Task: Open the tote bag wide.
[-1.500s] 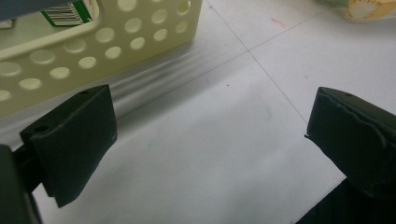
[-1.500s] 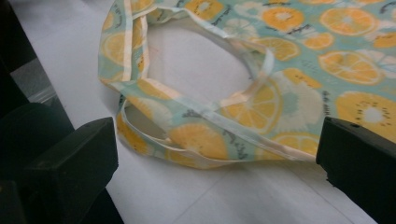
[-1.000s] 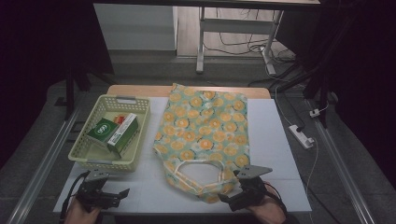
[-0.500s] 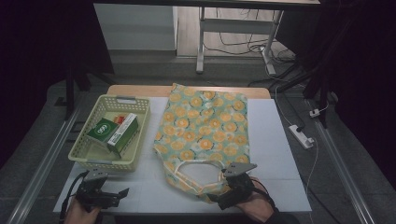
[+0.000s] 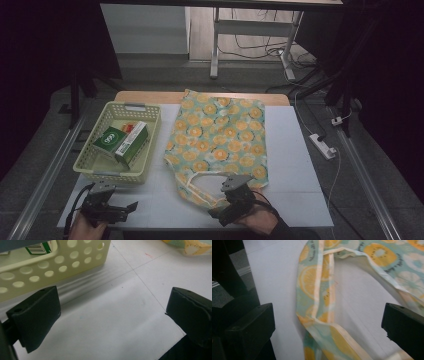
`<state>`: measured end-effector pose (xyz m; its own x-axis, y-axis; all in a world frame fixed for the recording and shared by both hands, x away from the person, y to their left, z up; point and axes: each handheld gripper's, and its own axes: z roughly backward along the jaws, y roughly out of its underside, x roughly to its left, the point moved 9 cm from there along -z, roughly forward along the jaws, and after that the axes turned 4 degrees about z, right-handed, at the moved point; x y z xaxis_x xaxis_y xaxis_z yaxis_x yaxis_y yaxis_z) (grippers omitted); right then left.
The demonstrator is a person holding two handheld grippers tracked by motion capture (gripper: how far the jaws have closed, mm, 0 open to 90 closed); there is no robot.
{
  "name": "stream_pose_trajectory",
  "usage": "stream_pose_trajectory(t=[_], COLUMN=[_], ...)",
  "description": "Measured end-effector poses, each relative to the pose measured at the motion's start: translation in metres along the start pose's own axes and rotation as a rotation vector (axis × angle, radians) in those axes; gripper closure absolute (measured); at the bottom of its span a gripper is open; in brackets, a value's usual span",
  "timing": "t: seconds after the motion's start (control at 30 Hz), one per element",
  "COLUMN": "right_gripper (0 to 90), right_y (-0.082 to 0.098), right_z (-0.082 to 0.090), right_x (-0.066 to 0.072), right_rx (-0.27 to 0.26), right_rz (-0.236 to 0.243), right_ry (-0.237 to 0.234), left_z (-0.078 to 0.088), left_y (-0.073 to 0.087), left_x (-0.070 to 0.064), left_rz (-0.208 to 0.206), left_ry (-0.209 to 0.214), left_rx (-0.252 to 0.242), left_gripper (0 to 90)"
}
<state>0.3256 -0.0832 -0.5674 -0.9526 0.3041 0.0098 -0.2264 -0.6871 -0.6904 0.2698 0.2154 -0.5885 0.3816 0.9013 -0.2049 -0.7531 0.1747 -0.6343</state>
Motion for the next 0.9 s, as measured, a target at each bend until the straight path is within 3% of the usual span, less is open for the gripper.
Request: stream_pose_trajectory(t=[0.2,0.3,0.37,0.4,0.47,0.5,0.53,0.57,0.63,0.67,0.7,0.73,0.77,0.8,0.9], right_gripper=[1.4,8.4,15.4,24.2,33.3,33.3,43.3,43.3,53.9,66.5,66.5,73.3,82.6,86.1,89.3], right_y=[-0.006,-0.009,-0.01,-0.012,-0.012,-0.012,-0.009,-0.009,-0.005,-0.001,-0.001,0.0,-0.001,-0.004,-0.013], right_z=[-0.013,-0.017,-0.019,-0.021,-0.023,-0.023,-0.026,-0.026,-0.029,-0.032,-0.032,-0.032,-0.031,-0.028,-0.018], right_x=[0.009,0.014,0.016,0.019,0.022,0.022,0.024,0.024,0.025,0.024,0.024,0.022,0.019,0.019,0.017], right_rx=[0.013,0.013,0.017,0.016,0.025,0.025,0.055,0.055,0.093,0.12,0.12,0.129,0.114,0.096,0.05], right_rz=[0.044,0.066,0.083,0.093,0.109,0.109,0.143,0.143,0.173,0.187,0.187,0.194,0.195,0.184,0.159], right_ry=[-0.012,-0.027,-0.03,-0.044,-0.059,-0.059,-0.063,-0.063,-0.06,-0.066,-0.066,-0.061,-0.051,-0.059,-0.061], left_z=[0.0,0.0,0.0,0.0,0.0,0.0,0.0,0.0,0.0,0.0,-0.001,-0.001,0.0,0.0,-0.001], left_y=[0.0,0.0,0.0,0.0,0.0,0.0,0.0,0.0,0.0,0.0,0.0,0.0,0.0,0.0,0.0], left_x=[0.0,0.0,0.0,0.0,0.0,0.0,0.0,0.0,-0.001,-0.001,-0.001,-0.001,-0.001,-0.001,-0.001], left_rz=[0.0,0.0,-0.001,-0.001,-0.002,-0.002,-0.003,-0.003,-0.005,-0.006,-0.007,-0.008,-0.008,-0.008,-0.008], left_ry=[0.0,0.001,0.001,0.0,0.0,0.0,0.0,0.0,0.0,0.0,0.0,-0.001,-0.001,-0.001,-0.001], left_rx=[0.001,0.002,0.002,0.002,0.002,0.003,0.003,0.003,0.004,0.005,0.006,0.007,0.006,0.006,0.007], left_gripper=[0.0,0.0,0.0,0.0,0.0,0.0,0.0,0.0,0.0,0.0,0.0,0.0,0.0,0.0,0.0])
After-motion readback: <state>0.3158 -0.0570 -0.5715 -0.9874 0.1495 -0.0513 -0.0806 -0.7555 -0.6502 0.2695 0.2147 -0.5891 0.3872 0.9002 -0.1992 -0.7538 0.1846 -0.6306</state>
